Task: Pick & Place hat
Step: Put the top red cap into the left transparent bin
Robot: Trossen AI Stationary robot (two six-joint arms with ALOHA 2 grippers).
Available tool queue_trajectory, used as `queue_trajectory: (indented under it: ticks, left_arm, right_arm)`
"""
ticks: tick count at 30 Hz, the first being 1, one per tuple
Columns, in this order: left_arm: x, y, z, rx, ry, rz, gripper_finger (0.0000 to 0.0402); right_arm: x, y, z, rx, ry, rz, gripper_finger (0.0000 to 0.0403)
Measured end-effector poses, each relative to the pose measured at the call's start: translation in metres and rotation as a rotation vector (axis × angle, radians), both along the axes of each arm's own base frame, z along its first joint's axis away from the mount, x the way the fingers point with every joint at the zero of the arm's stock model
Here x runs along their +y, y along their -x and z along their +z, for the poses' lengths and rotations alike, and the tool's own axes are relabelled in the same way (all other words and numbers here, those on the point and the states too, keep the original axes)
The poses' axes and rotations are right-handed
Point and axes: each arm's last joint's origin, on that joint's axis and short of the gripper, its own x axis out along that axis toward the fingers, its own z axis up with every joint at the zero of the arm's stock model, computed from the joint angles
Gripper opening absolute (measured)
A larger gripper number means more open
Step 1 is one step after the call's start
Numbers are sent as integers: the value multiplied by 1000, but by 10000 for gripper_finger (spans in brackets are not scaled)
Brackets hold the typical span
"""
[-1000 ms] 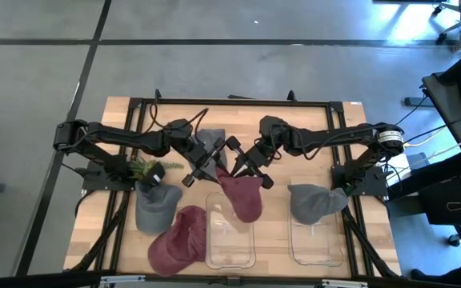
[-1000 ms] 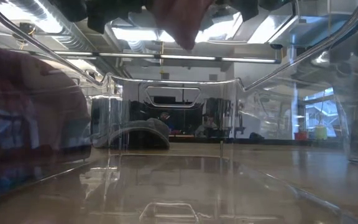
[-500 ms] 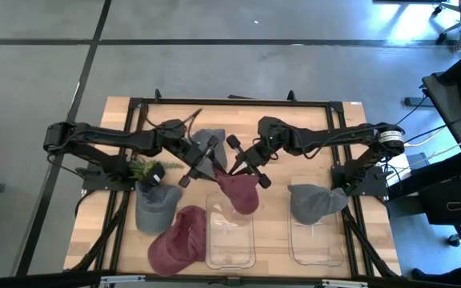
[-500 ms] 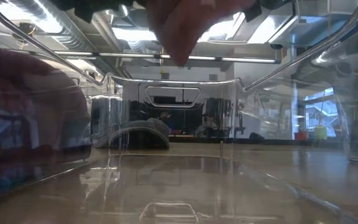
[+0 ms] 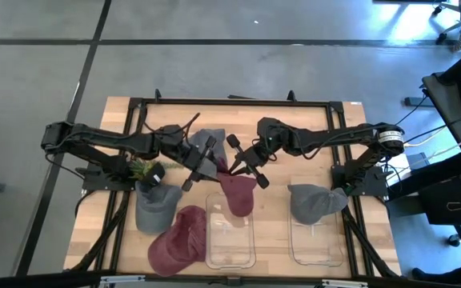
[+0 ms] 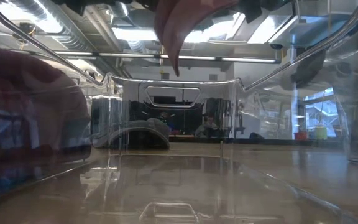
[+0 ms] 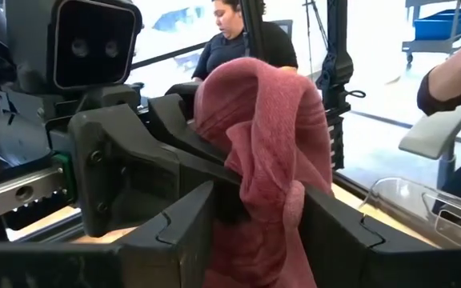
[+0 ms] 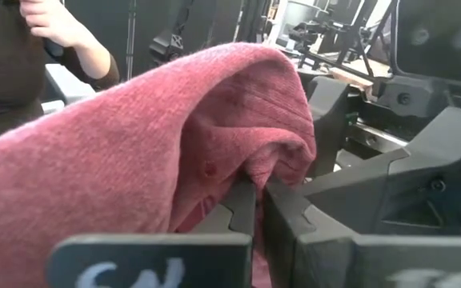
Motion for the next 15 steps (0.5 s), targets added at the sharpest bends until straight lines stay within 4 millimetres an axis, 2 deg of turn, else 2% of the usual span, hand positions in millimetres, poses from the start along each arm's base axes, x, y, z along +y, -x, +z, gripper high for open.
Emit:
queue_trajectory:
  ticks: [4, 12, 15]
  left_arm:
    - [-1, 0, 0, -2, -2, 4, 152]
    - [-1, 0, 0, 3, -4, 3, 38]
    - [-1, 0, -1, 13, 6, 6, 25]
  right_arm:
    - [0, 0, 1, -12, 1, 3, 9]
    - [1, 0, 1, -3, -3, 8, 22]
    - [1, 0, -1, 16, -3, 9, 38]
